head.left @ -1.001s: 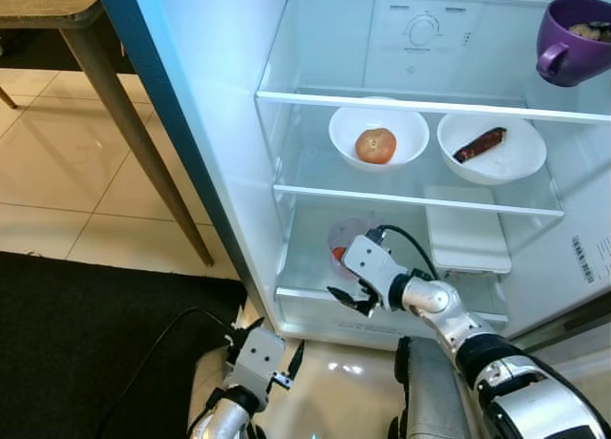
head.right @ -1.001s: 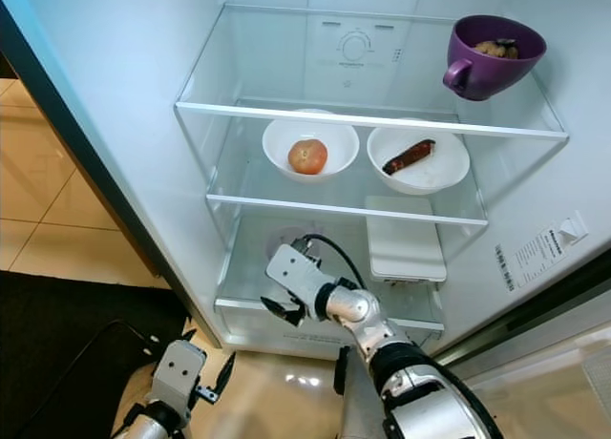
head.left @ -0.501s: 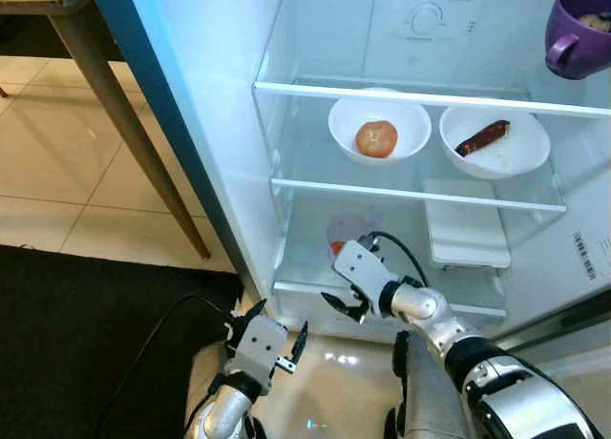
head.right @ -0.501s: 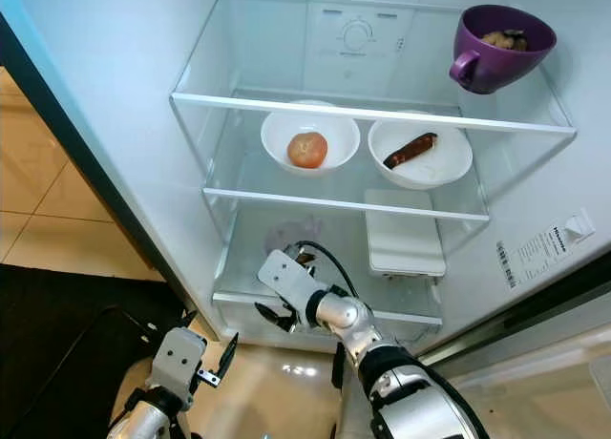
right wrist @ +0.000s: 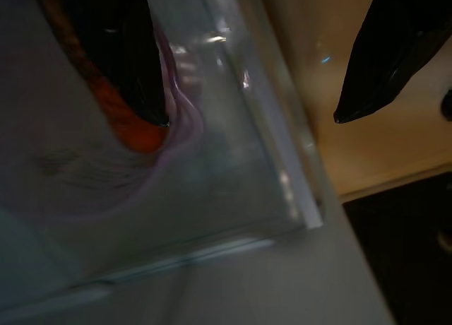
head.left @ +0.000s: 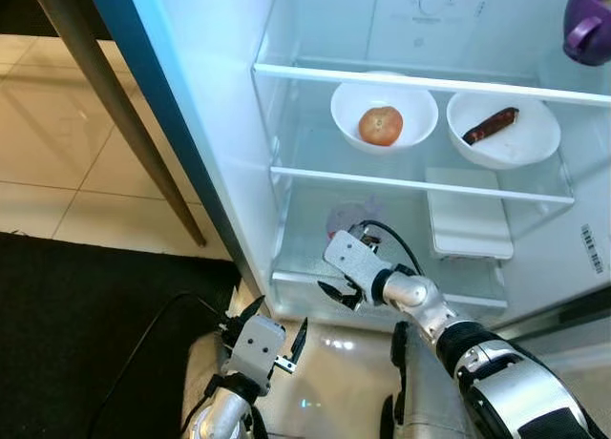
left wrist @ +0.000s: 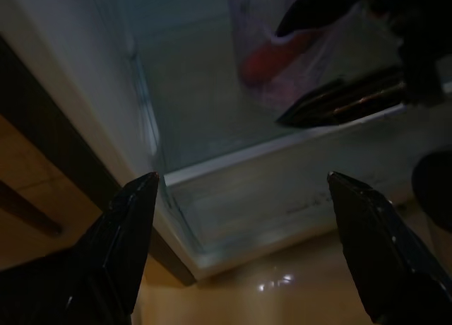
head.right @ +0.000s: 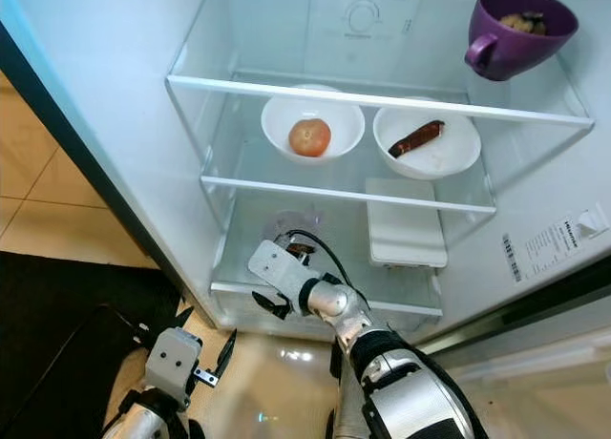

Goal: Restocking fridge

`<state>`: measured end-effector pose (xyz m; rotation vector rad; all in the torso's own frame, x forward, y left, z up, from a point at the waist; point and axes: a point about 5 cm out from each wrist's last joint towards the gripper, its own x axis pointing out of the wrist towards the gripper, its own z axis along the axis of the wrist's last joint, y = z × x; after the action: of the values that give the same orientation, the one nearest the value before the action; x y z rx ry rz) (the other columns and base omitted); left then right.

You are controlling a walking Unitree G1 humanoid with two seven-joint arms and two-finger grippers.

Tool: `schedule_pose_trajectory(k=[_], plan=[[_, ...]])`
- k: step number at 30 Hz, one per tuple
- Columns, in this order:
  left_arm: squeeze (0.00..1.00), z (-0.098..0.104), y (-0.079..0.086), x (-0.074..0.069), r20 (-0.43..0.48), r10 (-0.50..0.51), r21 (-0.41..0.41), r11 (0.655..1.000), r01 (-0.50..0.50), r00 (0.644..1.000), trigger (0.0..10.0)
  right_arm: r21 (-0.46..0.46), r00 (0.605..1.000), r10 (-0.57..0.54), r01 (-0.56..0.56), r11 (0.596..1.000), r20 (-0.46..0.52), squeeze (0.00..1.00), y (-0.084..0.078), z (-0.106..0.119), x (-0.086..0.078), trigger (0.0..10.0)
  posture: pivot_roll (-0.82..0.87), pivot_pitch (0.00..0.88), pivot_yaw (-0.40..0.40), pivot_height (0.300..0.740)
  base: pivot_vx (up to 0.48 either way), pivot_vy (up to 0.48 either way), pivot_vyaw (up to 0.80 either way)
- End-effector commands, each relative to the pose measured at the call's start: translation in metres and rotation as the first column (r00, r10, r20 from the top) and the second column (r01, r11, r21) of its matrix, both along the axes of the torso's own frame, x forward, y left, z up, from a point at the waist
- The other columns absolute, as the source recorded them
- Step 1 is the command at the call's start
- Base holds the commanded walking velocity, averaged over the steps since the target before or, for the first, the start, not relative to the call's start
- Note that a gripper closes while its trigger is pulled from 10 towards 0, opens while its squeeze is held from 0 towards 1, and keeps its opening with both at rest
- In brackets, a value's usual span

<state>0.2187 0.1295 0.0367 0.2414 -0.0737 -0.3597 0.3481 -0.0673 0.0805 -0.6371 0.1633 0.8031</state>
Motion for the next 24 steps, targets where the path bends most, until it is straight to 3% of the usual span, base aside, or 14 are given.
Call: schedule_pose_trajectory(k=[1, 14, 15, 17, 24], plan=[[0.0, -0.003, -0.001, -0.008, -0.034, -0.003, -0.004, 1.0, 0.003, 0.999, 10.0, -0.037, 0.999, -0.015, 0.013, 0.999, -0.039, 0.0, -0.001, -0.012, -0.005, 10.0, 0.09, 0.408, -0.043, 0.369, 0.0, 0.0, 0.0], [0.0, 0.006, -0.002, -0.016, -0.046, -0.013, -0.002, 1.0, 0.013, 0.999, 10.0, -0.06, 0.994, -0.096, 0.098, 0.993, 0.049, 0.0, -0.008, 0.004, 0.009, 9.8, 0.1, 0.436, -0.035, 0.369, 0.0, 0.0, 0.0], [0.0, 0.006, -0.002, -0.015, -0.046, -0.014, -0.002, 1.0, 0.013, 0.999, 10.0, -0.06, 0.994, -0.096, 0.099, 0.993, 0.059, 0.0, -0.009, 0.006, 0.01, 0.6, 0.1, 0.434, -0.034, 0.369, 0.0, 0.0, 0.0], [0.0, 0.007, -0.003, -0.014, -0.047, -0.015, -0.003, 1.0, 0.014, 0.999, 10.0, -0.059, 0.993, -0.095, 0.1, 0.993, 0.071, 0.0, -0.009, 0.009, 0.011, 0.0, 0.1, 0.431, -0.034, 0.369, 0.0, 0.0, 0.0], [0.0, 0.009, -0.006, -0.01, -0.046, -0.021, -0.002, 1.0, 0.021, 0.999, 10.0, -0.082, 0.992, -0.066, 0.075, 0.994, 0.11, 0.0, -0.01, 0.018, 0.016, 0.0, 0.08, 0.415, -0.034, 0.369, 0.0, 0.0, 0.0]])
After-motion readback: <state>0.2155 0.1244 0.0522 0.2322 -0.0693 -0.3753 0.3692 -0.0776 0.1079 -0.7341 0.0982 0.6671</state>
